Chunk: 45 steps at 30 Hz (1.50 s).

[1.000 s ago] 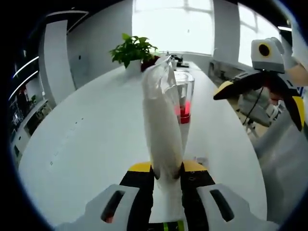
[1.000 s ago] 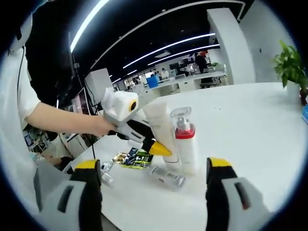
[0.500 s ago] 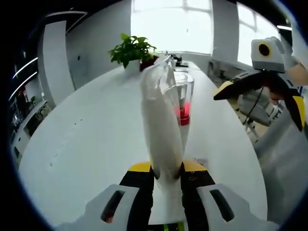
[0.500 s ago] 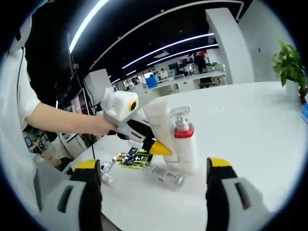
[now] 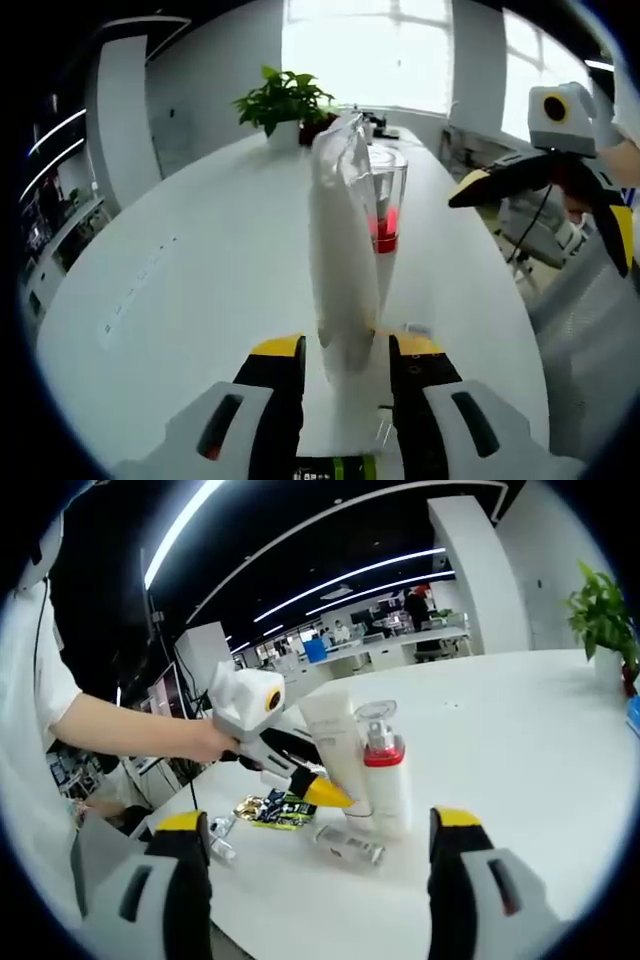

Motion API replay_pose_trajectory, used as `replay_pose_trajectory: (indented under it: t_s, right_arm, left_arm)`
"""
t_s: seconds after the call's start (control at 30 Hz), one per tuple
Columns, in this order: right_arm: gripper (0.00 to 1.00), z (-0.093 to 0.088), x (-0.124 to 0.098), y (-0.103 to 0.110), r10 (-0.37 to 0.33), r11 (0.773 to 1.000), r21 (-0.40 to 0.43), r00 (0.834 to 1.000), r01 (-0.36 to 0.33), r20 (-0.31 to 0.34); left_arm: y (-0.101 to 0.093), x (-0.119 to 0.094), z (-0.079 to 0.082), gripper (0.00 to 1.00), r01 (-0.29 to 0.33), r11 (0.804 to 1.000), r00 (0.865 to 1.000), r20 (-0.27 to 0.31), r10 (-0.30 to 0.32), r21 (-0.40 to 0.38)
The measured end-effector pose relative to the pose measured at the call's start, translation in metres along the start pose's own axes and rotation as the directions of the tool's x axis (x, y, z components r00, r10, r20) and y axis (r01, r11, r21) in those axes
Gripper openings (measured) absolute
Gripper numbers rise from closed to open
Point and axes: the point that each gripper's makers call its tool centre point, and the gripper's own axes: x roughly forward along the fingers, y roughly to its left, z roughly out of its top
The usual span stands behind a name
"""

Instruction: Arrange the skincare products in the storage area until every visible bottle or jar stands upright without overlapping.

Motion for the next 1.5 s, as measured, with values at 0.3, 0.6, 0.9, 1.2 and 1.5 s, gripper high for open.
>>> replay_pose_trajectory:
  t_s: [0.3, 0.6, 0.9, 1.2, 1.5]
  right_arm:
    - [0.92, 0.000, 0.001, 0.006, 0.012, 1.000, -0.011, 1.000, -0.012, -0.001]
    - [0.92, -0.002, 0.000, 0.014, 0.026, 1.000, -0.017, 1.000, -0.026, -0.007]
    - [0.93, -0.003, -0.001, 0.022, 0.038, 0.999, -0.017, 0.999, -0.038, -0.006]
    - [0.93, -0.005, -0.006, 0.029, 0.048, 0.999, -0.016, 0.999, -0.048, -0.002]
    - [0.94, -0.006, -0.012, 0.040, 0.061, 0.998, -0.020, 0.998, -0.061, 0.001]
  left_arm:
    - [0.004, -0.020, -0.009, 0.41, -0.057, 0.996, 0.998, 0.005, 0.058, -0.065]
    - [0.002, -0.045, -0.020, 0.50, -0.112, 0.980, 0.993, 0.020, 0.117, -0.162]
    - [-0.009, -0.071, -0.035, 0.69, -0.176, 0.950, 0.982, 0.026, 0.189, -0.258]
    - [-0.021, -0.094, -0.042, 0.83, -0.222, 0.918, 0.968, 0.037, 0.248, -0.330]
    - [-0.035, -0.120, -0.045, 0.94, -0.265, 0.887, 0.951, 0.047, 0.304, -0.377]
